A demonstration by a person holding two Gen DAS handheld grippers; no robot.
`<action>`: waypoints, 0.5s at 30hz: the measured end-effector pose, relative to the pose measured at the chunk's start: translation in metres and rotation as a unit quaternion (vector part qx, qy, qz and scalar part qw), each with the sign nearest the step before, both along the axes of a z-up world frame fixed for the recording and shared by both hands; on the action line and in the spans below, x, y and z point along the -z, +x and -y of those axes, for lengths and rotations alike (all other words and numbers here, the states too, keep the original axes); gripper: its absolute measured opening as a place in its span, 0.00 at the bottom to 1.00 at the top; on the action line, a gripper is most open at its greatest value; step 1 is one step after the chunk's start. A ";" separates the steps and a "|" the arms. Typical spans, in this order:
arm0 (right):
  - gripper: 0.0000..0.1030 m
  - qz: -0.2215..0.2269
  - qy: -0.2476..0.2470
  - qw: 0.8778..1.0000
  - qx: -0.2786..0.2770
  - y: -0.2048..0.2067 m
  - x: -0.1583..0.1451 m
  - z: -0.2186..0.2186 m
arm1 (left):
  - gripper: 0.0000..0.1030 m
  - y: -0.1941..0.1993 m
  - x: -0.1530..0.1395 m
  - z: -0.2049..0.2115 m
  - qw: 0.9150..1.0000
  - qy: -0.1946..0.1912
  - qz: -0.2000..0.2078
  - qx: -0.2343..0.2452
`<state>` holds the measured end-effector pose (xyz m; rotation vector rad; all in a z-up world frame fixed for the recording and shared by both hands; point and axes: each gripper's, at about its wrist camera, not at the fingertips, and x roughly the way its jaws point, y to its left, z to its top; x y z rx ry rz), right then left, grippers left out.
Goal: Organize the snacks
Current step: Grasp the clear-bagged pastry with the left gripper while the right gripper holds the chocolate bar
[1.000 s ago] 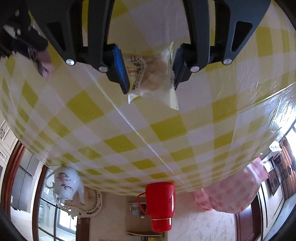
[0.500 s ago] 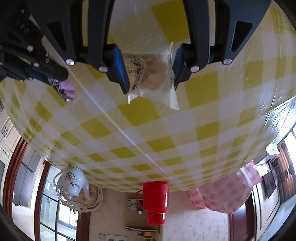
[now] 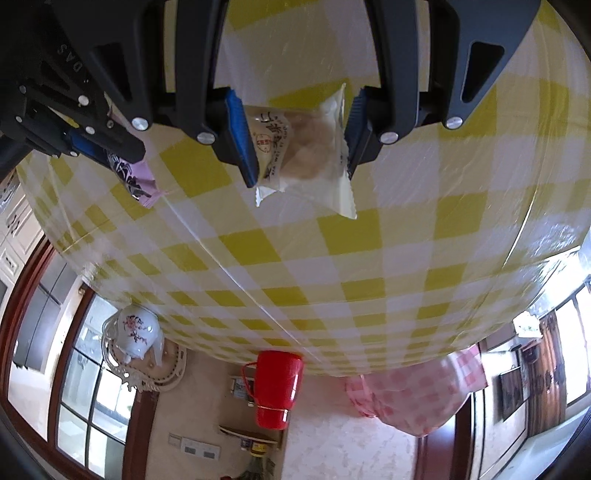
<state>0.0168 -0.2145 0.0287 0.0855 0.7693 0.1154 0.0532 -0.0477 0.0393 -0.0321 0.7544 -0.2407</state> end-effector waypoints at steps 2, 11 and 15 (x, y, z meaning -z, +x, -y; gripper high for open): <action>0.21 0.004 -0.003 1.000 0.001 -0.005 -0.001 -0.003 | 0.43 -0.009 -0.002 -0.006 1.000 -0.006 0.005 -0.008; 0.21 0.019 -0.048 0.999 -0.010 -0.033 -0.006 -0.029 | 0.43 -0.057 -0.010 -0.030 0.999 -0.023 0.021 -0.026; 0.21 0.028 -0.062 0.997 -0.023 -0.050 -0.009 -0.046 | 0.43 -0.077 -0.017 -0.040 0.999 -0.011 0.028 -0.029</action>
